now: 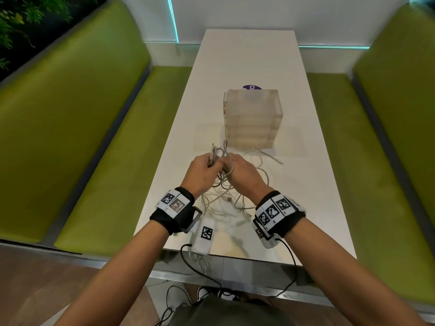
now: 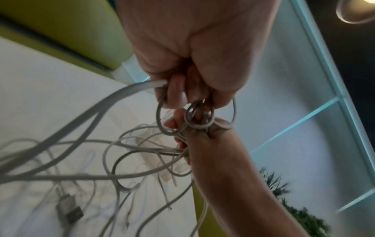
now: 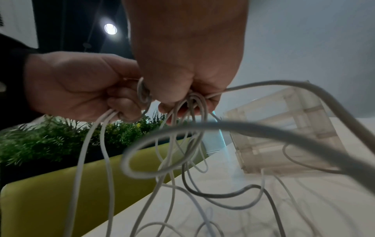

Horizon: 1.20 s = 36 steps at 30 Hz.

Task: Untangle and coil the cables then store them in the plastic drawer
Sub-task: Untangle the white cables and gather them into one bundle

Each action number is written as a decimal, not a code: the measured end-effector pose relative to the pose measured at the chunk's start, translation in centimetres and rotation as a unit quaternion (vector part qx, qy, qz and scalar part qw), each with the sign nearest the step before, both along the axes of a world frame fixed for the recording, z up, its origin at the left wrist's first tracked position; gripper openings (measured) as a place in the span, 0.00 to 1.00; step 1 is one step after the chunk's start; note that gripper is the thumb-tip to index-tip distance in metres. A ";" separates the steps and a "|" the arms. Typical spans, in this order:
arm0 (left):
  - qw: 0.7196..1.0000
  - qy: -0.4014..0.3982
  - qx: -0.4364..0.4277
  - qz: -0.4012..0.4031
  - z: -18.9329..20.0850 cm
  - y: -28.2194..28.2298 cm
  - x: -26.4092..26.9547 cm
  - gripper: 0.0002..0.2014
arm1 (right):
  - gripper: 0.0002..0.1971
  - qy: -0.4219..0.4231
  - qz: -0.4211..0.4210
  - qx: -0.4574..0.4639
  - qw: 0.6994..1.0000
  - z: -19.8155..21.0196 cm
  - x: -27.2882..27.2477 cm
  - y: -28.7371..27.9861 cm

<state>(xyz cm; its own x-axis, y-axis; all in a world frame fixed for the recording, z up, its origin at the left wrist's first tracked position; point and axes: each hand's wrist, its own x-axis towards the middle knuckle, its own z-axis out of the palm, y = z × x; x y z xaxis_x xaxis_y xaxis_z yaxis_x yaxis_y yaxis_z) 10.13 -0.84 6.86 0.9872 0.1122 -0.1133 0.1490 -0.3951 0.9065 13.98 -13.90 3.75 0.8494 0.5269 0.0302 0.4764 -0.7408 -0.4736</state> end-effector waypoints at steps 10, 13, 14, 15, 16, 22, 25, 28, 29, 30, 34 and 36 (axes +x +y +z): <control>0.941 -0.106 -0.290 0.139 5.2 2.1 -1.2 0.15 | 0.16 0.035 -0.097 -0.054 0.993 -4.5 1.6 -3.4; 0.919 -0.129 -0.334 0.165 6.0 3.5 -1.7 0.15 | 0.13 0.056 -0.116 -0.060 0.990 -4.9 1.9 -4.5; 0.918 -0.132 -0.333 0.171 5.9 3.8 -1.9 0.15 | 0.12 0.060 -0.116 -0.055 0.990 -4.7 2.0 -4.6; 0.920 -0.130 -0.324 0.177 5.6 4.0 -2.0 0.15 | 0.12 0.063 -0.118 -0.044 0.990 -4.6 2.1 -4.6; 0.926 -0.124 -0.308 0.180 5.1 4.1 -2.0 0.15 | 0.12 0.067 -0.121 -0.030 0.990 -4.4 2.2 -4.5; 0.999 -0.003 -0.018 0.037 0.5 1.3 -1.5 0.12 | 0.08 0.051 -0.098 0.059 0.992 -2.3 1.7 -1.6; 0.998 0.029 0.046 -0.018 -1.4 -0.2 -1.0 0.18 | 0.05 0.056 -0.071 0.103 0.991 -0.9 0.9 -0.3; 0.998 0.050 0.045 -0.016 -1.8 -0.3 -0.5 0.25 | 0.06 0.055 -0.073 0.144 0.985 -0.3 0.7 -0.4; 0.998 0.057 0.028 -0.024 -1.8 -0.3 -0.4 0.23 | 0.07 0.052 -0.073 0.153 0.984 -0.1 0.6 -0.5; 0.998 0.063 -0.001 -0.031 -1.8 -0.2 -0.5 0.20 | 0.08 0.049 -0.069 0.155 0.984 0.0 0.6 -0.7; 0.984 0.053 -0.171 0.014 -1.6 -0.4 -0.8 0.09 | 0.05 0.035 -0.053 0.157 0.986 0.3 0.1 -0.6; 0.971 0.047 -0.225 0.057 -1.5 -0.7 -0.8 0.11 | 0.08 0.025 -0.050 0.160 0.986 0.3 -0.2 -0.2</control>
